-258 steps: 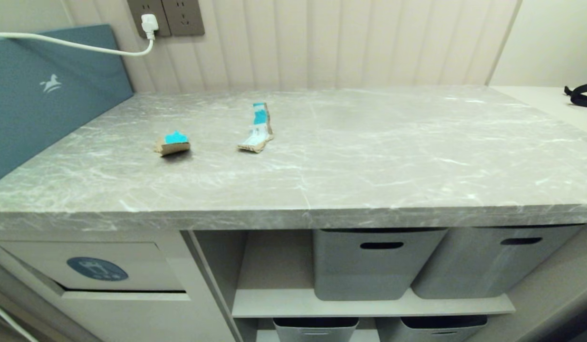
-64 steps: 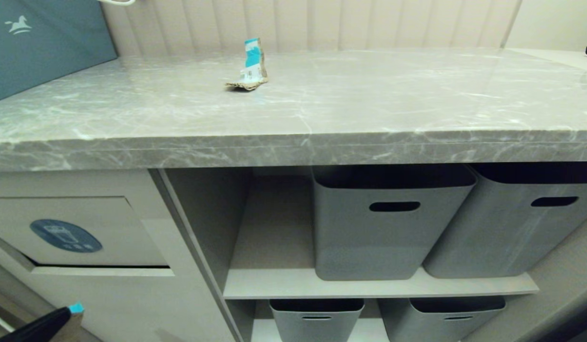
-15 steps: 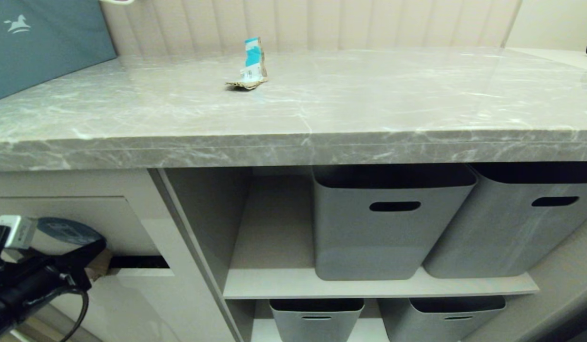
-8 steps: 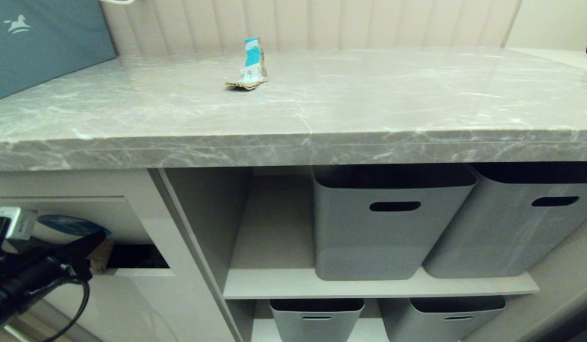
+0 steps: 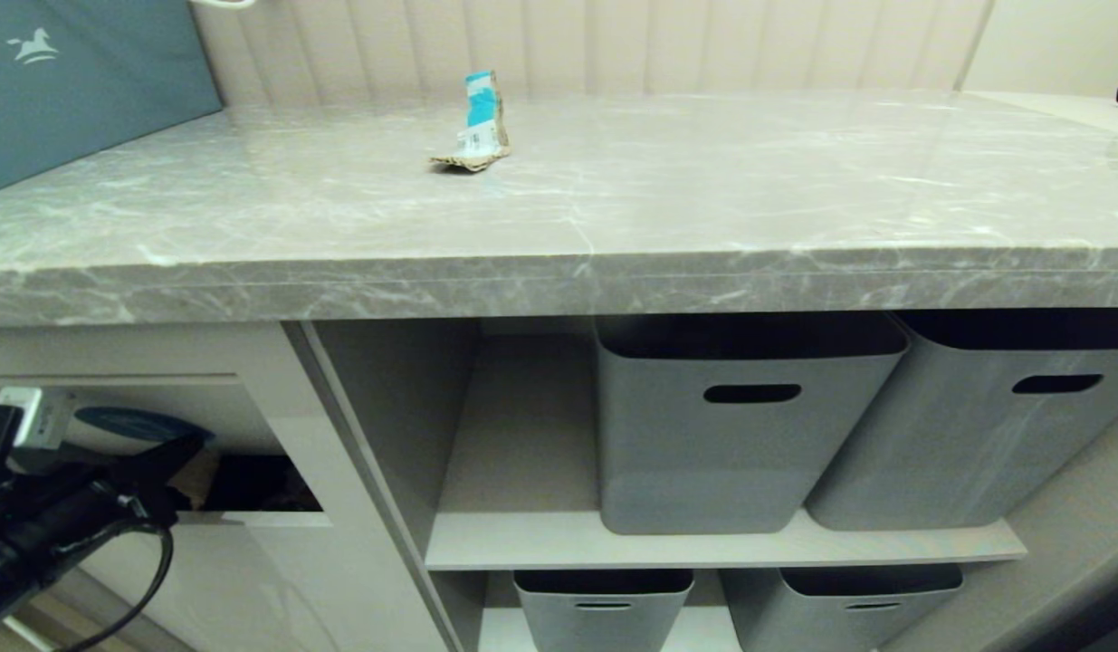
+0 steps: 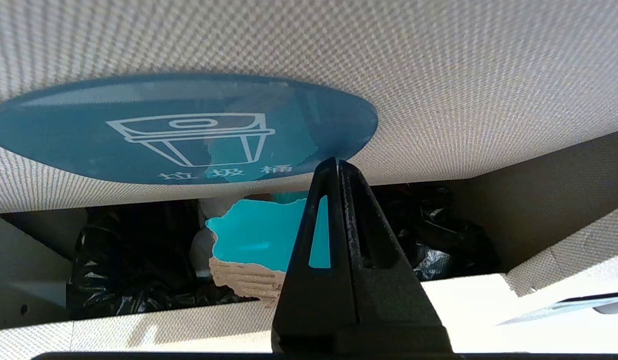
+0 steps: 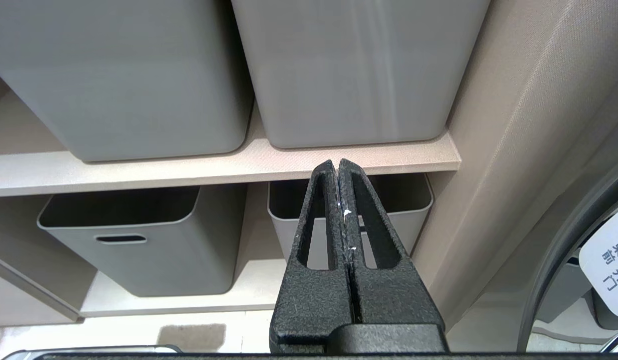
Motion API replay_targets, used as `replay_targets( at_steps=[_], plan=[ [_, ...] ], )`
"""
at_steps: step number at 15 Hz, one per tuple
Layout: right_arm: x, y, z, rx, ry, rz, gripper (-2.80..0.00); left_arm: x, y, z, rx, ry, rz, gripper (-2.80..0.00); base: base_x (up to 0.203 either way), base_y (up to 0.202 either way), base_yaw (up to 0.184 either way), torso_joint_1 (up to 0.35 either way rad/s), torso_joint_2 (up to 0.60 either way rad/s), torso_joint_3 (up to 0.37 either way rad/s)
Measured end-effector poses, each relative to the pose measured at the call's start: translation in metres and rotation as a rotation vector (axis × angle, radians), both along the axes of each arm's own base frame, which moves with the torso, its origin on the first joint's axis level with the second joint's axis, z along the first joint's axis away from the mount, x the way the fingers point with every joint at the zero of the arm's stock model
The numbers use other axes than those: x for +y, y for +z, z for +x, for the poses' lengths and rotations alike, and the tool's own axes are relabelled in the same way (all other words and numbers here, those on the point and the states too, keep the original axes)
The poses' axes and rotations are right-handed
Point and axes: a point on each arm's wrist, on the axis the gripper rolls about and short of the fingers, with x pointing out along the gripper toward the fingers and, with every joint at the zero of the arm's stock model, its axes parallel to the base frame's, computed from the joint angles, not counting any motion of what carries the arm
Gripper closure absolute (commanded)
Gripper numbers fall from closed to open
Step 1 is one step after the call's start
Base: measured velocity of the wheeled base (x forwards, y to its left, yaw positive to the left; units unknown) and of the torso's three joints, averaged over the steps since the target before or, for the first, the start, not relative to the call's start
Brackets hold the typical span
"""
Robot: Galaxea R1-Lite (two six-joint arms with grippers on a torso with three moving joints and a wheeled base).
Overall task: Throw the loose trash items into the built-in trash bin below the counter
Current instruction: Put the garbage in the trash can
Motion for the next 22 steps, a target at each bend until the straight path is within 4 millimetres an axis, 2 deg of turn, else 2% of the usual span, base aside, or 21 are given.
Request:
replay_targets(
  at_steps=[14,15,22],
  plan=[
    [0.000,0.000,0.000,0.000,0.000,0.000,0.00,0.003,0.002,0.010,-0.013,0.000,0.005,0.00,0.000,0.000,0.000,0.000,0.00,0.000],
    [0.000,0.000,0.000,0.000,0.000,0.000,0.00,0.004,0.002,0.010,-0.013,0.000,0.005,-2.80,0.000,0.000,0.000,0.000,0.00,0.000],
    [0.000,0.000,0.000,0.000,0.000,0.000,0.00,0.005,0.004,0.015,-0.025,0.000,0.006,-2.80,0.000,0.000,0.000,0.000,0.00,0.000]
  ],
)
